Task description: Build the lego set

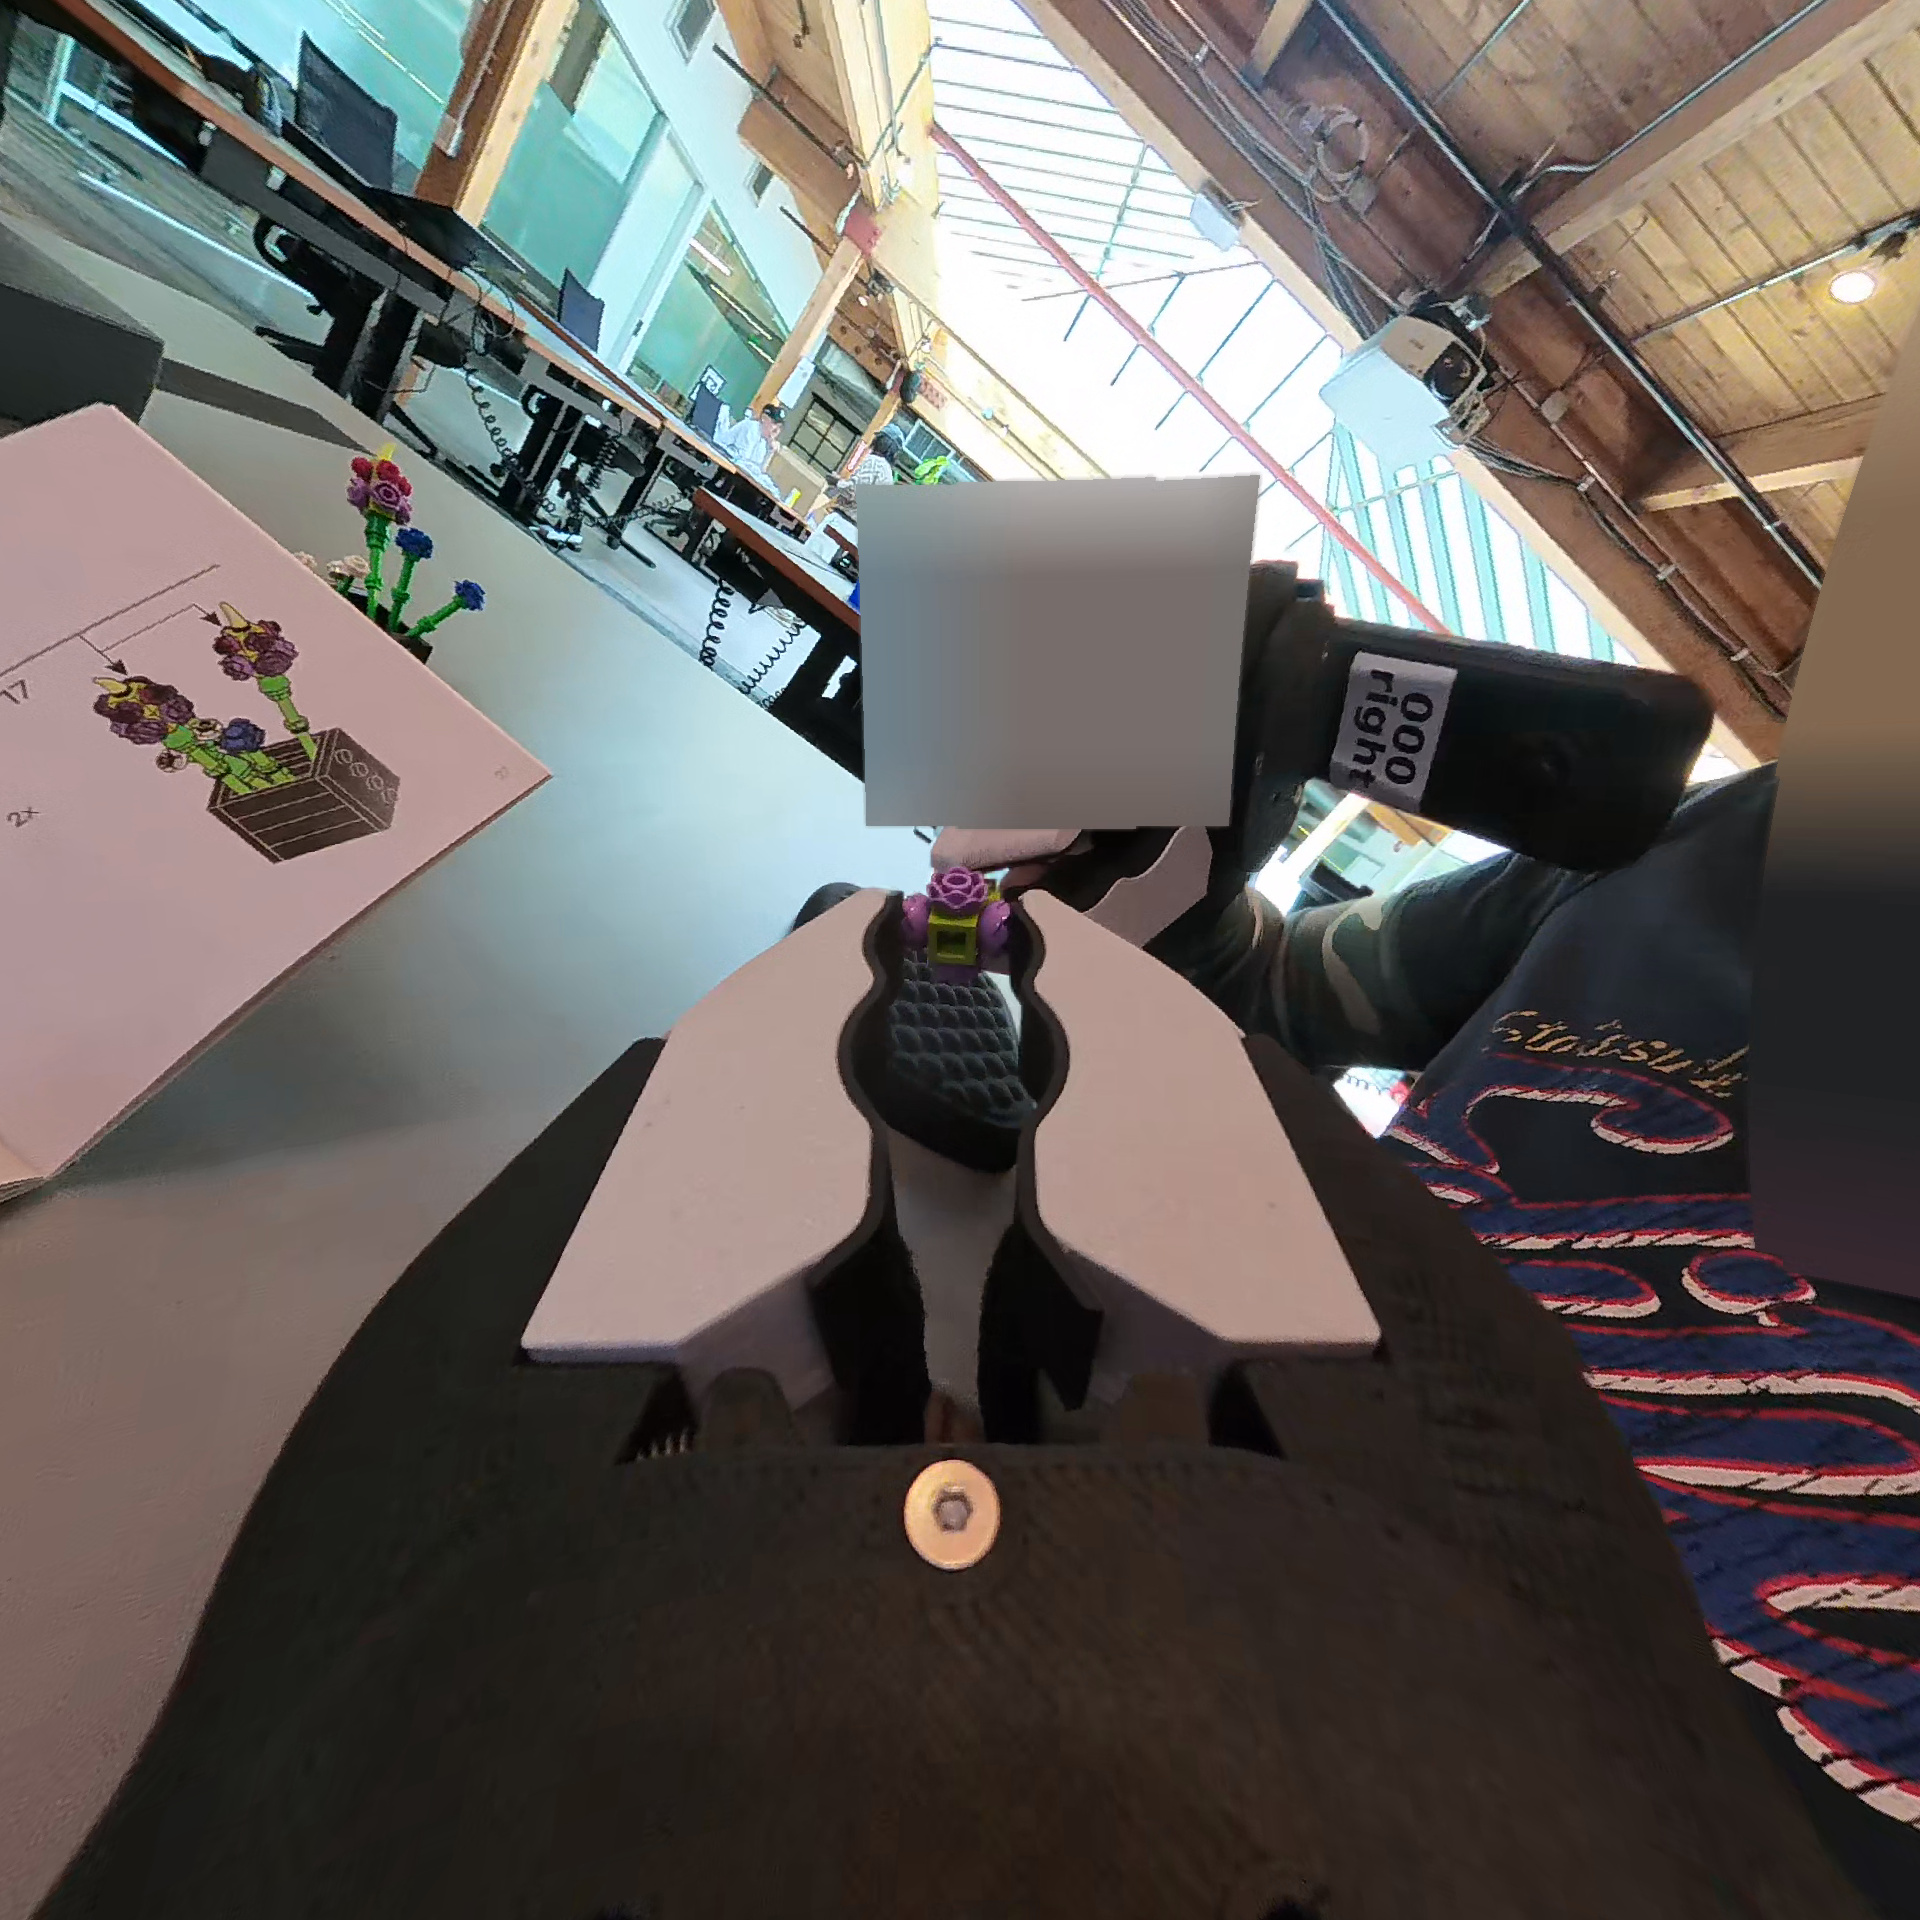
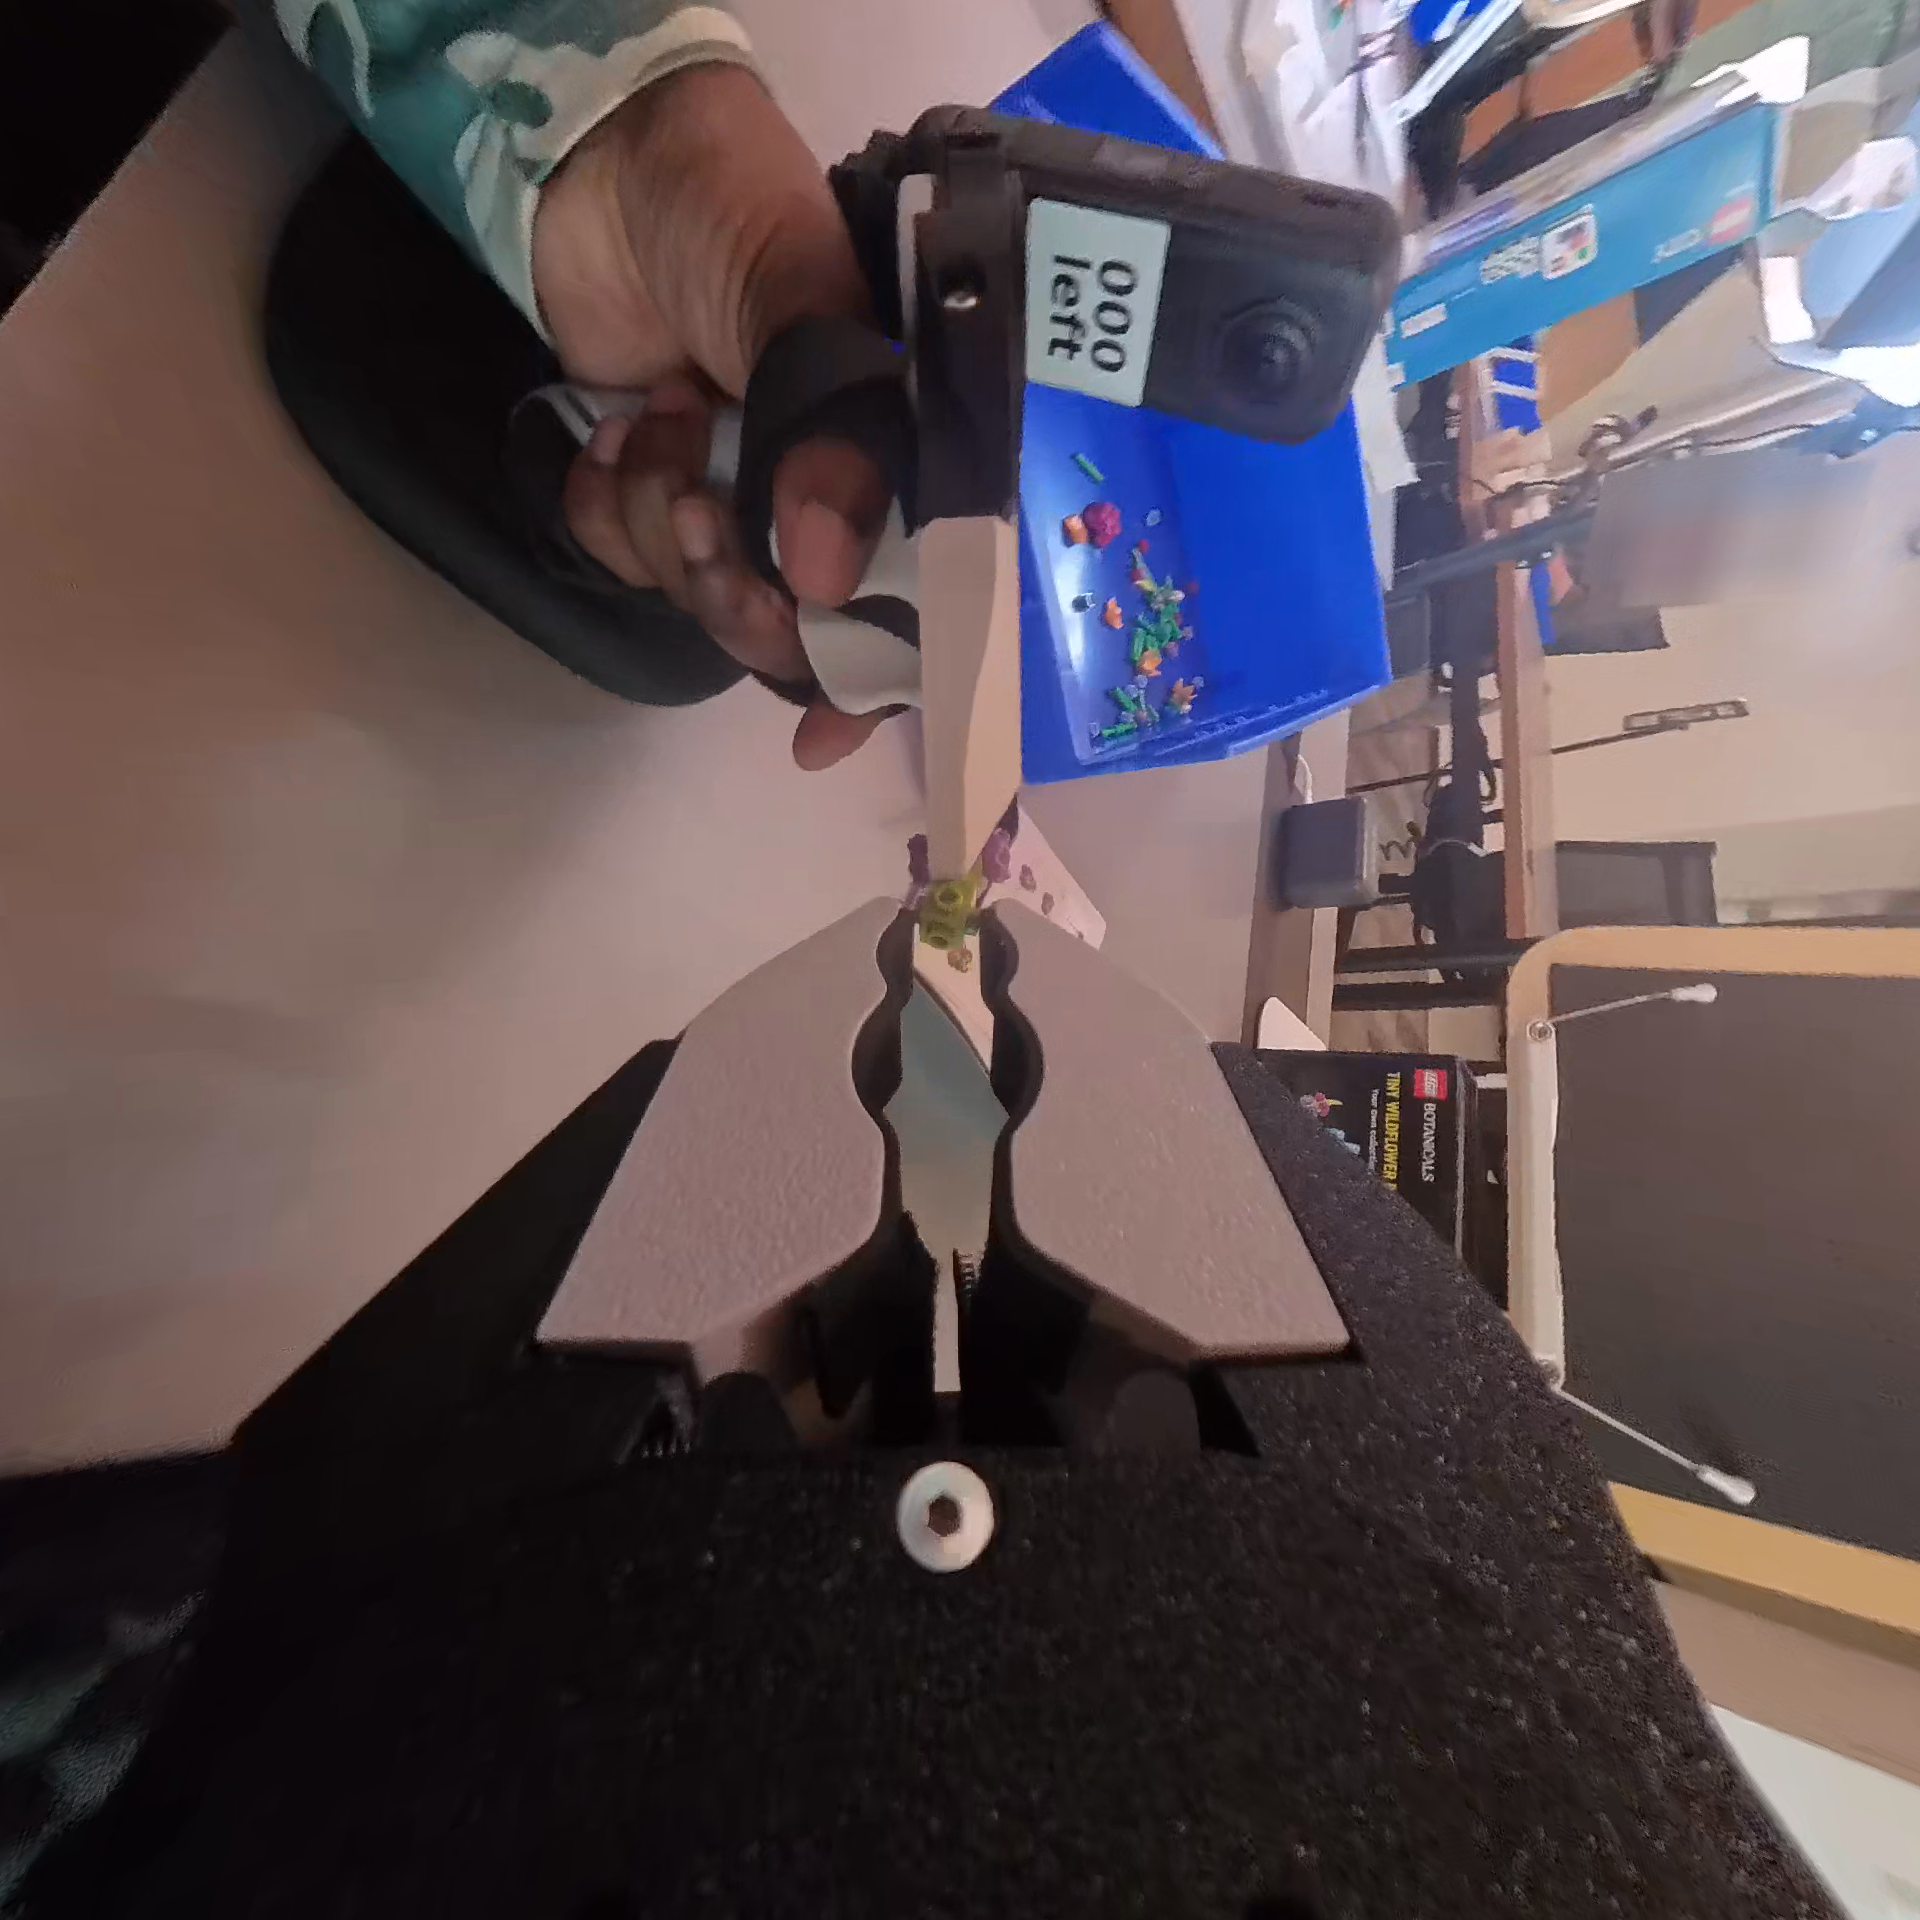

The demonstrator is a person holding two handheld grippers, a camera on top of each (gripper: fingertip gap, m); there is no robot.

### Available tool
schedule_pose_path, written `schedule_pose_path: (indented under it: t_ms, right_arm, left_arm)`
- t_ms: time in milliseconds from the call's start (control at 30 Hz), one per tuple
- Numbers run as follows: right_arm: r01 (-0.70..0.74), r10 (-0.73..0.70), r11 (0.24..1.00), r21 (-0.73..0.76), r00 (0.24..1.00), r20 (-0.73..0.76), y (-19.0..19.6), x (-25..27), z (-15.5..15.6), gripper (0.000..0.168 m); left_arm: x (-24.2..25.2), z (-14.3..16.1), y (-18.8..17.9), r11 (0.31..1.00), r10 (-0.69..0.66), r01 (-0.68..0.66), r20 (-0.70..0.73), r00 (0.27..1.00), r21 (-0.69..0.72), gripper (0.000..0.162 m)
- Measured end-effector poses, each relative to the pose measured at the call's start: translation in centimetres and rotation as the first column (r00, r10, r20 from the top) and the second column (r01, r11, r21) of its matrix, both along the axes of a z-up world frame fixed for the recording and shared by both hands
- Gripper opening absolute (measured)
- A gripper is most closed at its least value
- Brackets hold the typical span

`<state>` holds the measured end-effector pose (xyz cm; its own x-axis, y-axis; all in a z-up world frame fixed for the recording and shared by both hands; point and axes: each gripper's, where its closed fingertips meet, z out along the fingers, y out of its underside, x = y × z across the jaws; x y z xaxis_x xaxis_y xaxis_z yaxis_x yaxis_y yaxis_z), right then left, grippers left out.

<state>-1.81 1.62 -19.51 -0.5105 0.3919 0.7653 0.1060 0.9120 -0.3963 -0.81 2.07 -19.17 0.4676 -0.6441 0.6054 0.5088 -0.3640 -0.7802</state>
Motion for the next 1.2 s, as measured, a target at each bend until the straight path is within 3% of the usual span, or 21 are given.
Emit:
schedule_pose_path:
  t_ms: [167,233,300,367,400,467,533,800,1200]
  right_arm:
    - [-0.063,0.06,0.997,0.035,0.993,0.099,-0.5,0.2,0.3,0.012]
    - [-0.067,0.071,0.997,-0.03,0.987,0.143,-0.6,0.5,0.5,0.012]
    - [-0.025,0.07,0.988,-0.15,0.95,0.303,-0.4,1.9,-0.8,0.012]
    - [0.17,0.008,0.957,-0.233,0.791,0.611,0.9,4.5,-4.0,0.012]
    - [0.261,-0.044,0.944,-0.202,0.705,0.708,1.9,5.6,-5.6,0.012]
    - [0.332,-0.145,0.941,-0.068,0.576,0.804,3.8,7.2,-8.2,0.012]
    - [0.358,-0.172,0.934,-0.019,0.495,0.851,3.8,8.2,-9.5,0.012]
    - [0.409,-0.219,0.912,0.012,0.462,0.86,3.8,7.8,-11.2,0.012]
    - [0.438,-0.202,0.898,-0.054,0.515,0.833,3.1,6.6,-11.2,0.015]
  left_arm:
    - [0.2,0.6,-0.7,0.998,-0.055,0.054,0.035,0.998,0.031,0.019]
    - [-0.1,1.0,-0.9,0.997,-0.061,0.057,0.069,0.996,0.048,0.019]
    - [-1.1,1.6,-1.1,0.996,-0.051,0.042,0.116,0.992,0.079,0.019]
    - [-2.9,2.5,-1.4,0.989,-0.017,-0.006,0.155,0.988,0.15,0.019]
    - [-3.9,3.0,-1.6,0.982,0.003,-0.037,0.177,0.984,0.185,0.019]
    - [-5.3,3.8,-1.8,0.968,0.033,-0.087,0.223,0.974,0.234,0.019]
    - [-5.7,4.3,-2.3,0.956,0.032,-0.103,0.252,0.967,0.275,0.019]
    - [-5.1,4.0,-2.6,0.954,0.04,-0.098,0.205,0.978,0.282,0.019]
    - [-4.5,3.4,-2.3,0.964,0.026,-0.071,0.176,0.984,0.255,0.019]
